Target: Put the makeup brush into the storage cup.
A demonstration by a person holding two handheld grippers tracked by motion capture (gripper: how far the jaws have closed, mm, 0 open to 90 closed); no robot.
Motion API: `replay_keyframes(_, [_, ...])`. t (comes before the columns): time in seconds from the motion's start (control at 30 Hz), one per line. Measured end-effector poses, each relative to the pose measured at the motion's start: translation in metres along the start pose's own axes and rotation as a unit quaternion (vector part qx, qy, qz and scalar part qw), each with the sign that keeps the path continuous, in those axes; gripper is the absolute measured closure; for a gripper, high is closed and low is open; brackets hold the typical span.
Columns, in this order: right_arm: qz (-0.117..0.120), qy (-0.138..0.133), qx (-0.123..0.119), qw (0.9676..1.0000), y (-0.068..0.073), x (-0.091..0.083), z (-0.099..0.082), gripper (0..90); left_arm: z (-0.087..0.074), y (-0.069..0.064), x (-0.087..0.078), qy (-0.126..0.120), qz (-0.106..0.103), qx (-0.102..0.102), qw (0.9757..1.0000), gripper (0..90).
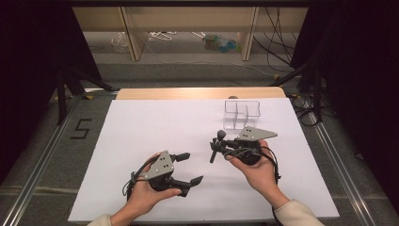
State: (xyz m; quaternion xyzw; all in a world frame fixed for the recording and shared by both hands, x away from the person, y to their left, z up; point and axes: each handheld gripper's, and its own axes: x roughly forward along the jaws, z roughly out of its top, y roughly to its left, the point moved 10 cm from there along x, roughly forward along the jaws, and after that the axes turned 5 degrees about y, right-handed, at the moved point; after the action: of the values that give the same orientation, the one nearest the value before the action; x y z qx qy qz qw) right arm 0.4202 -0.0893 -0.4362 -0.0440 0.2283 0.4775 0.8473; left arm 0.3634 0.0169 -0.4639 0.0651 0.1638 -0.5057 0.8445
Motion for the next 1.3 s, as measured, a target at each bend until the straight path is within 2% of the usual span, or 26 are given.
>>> replay_keyframes(0.1, [0.0,0.0,-0.003,1.0,0.0,0.0,0.0,77.8,0.001,0.001,-0.003,-0.003,0.002,0.0,1.0,15.6])
replay_keyframes(0.17, [-0.011,0.009,-0.014,0.9998,-0.002,-0.001,-0.001,77.8,0.001,0.002,-0.006,-0.006,0.003,-0.004,1.0,15.6])
replay_keyframes(0.2, [-0.011,0.011,-0.016,0.9998,-0.002,-0.001,-0.002,77.8,0.001,0.003,-0.01,-0.007,0.007,-0.01,0.9999,15.6])
replay_keyframes(0.27, [-0.012,0.011,-0.018,0.9997,-0.002,-0.001,-0.002,77.8,0.002,0.004,-0.013,-0.011,0.008,-0.011,0.9998,15.6])
replay_keyframes(0.33, [-0.02,0.017,-0.021,0.9994,-0.005,-0.003,-0.003,77.8,0.002,0.006,-0.017,-0.016,0.012,-0.018,0.9996,15.6])
replay_keyframes(0.43, [-0.026,0.014,-0.025,0.9992,-0.008,-0.005,-0.001,77.8,0.003,0.008,-0.024,-0.023,0.017,-0.023,0.9993,15.6])
replay_keyframes(0.57, [-0.023,0.014,-0.019,0.9995,-0.008,-0.005,-0.001,77.8,0.004,0.01,-0.031,-0.029,0.02,-0.022,0.9991,15.6])
replay_keyframes(0.6, [-0.029,0.016,-0.021,0.9992,-0.01,-0.007,-0.001,77.8,0.004,0.011,-0.032,-0.031,0.022,-0.026,0.9989,15.6])
replay_keyframes(0.7, [-0.024,0.013,-0.017,0.9995,-0.01,-0.008,-0.001,77.8,0.004,0.012,-0.038,-0.034,0.025,-0.02,0.9989,15.6])
replay_keyframes(0.73, [-0.024,0.013,-0.017,0.9995,-0.01,-0.008,-0.001,77.8,0.003,0.013,-0.04,-0.036,0.027,-0.024,0.9987,15.6])
replay_keyframes(0.77, [-0.029,0.014,-0.019,0.9993,-0.012,-0.009,-0.001,77.8,0.003,0.014,-0.042,-0.038,0.027,-0.019,0.9987,15.6])
replay_keyframes(0.83, [-0.036,0.014,-0.02,0.9991,-0.014,-0.012,-0.002,77.8,0.001,0.017,-0.047,-0.038,0.033,-0.025,0.9984,15.6])
replay_keyframes(0.9, [-0.034,0.011,-0.018,0.9992,-0.014,-0.014,-0.002,77.8,-0.002,0.023,-0.054,-0.034,0.045,-0.011,0.9984,15.6])
replay_keyframes(0.93, [-0.034,0.011,-0.018,0.9992,-0.014,-0.014,-0.002,77.8,-0.002,0.023,-0.054,-0.034,0.045,-0.011,0.9984,15.7])
replay_keyframes(1.0, [-0.038,0.012,-0.018,0.9991,-0.017,-0.018,-0.002,77.8,-0.004,0.028,-0.061,-0.04,0.054,-0.021,0.9975,15.6])
replay_keyframes(1.2, [-0.05,0.011,-0.016,0.9986,-0.023,-0.026,-0.001,77.8,-0.008,0.036,-0.074,-0.041,0.073,-0.023,0.9962,15.7])
replay_keyframes(1.3, [-0.054,0.007,-0.018,0.9984,-0.025,-0.028,-0.001,77.8,-0.01,0.038,-0.079,-0.045,0.08,-0.032,0.9953,15.7])
